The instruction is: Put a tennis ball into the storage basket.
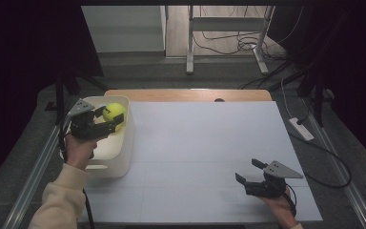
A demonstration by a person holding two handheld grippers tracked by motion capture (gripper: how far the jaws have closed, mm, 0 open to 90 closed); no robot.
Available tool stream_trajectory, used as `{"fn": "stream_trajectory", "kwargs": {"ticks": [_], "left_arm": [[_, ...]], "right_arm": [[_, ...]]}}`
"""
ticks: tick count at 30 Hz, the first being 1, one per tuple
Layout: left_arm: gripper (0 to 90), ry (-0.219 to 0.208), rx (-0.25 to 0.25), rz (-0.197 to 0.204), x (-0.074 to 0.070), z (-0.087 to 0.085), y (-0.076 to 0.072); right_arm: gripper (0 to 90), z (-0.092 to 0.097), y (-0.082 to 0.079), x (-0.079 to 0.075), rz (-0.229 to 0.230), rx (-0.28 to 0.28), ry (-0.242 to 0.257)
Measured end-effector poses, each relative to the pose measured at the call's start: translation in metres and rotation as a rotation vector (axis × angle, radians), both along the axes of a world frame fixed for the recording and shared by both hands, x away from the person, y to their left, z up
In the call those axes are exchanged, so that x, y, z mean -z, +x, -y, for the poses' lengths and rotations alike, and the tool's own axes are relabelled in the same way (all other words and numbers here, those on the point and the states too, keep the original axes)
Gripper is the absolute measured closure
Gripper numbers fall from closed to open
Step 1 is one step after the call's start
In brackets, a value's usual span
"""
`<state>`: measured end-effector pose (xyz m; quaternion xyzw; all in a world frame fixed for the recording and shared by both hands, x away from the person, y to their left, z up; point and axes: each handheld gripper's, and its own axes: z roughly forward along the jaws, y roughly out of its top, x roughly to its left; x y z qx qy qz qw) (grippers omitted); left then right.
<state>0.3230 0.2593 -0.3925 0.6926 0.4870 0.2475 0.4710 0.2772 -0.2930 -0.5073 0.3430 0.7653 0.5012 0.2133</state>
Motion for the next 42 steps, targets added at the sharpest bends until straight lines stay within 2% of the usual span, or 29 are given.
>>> {"fn": "stream_trajectory", "kwargs": {"ticks": [8,18,23,27,32,37,42], "left_arm": [[27.0,0.014,-0.057,-0.034,0.002,-0.016,0.001],[26.8,0.029,-0.081,-0.067,0.008,-0.024,0.004],[26.7,0.042,-0.082,-0.085,0.011,-0.024,0.006],[26.5,0.066,-0.073,-0.129,0.013,-0.024,0.01],[26.5,0.069,-0.063,-0.156,0.013,-0.025,0.012],[25.3,0.065,-0.069,-0.17,0.013,-0.025,0.013],[16.2,0.049,-0.079,-0.151,0.006,-0.025,0.012]], "right_arm": [[13.5,-0.001,0.0,0.0,-0.005,-0.001,0.001],[13.5,-0.001,0.0,0.0,0.0,-0.001,-0.001],[13.5,-0.001,0.0,0.0,-0.001,-0.002,-0.002],[13.5,-0.001,0.0,0.0,-0.003,-0.002,0.0],[13.5,-0.001,0.0,0.0,0.0,-0.003,-0.001],[13.6,-0.001,0.0,0.0,-0.003,-0.003,0.0],[13.5,-0.001,0.0,0.0,-0.002,-0.002,-0.002]]}}
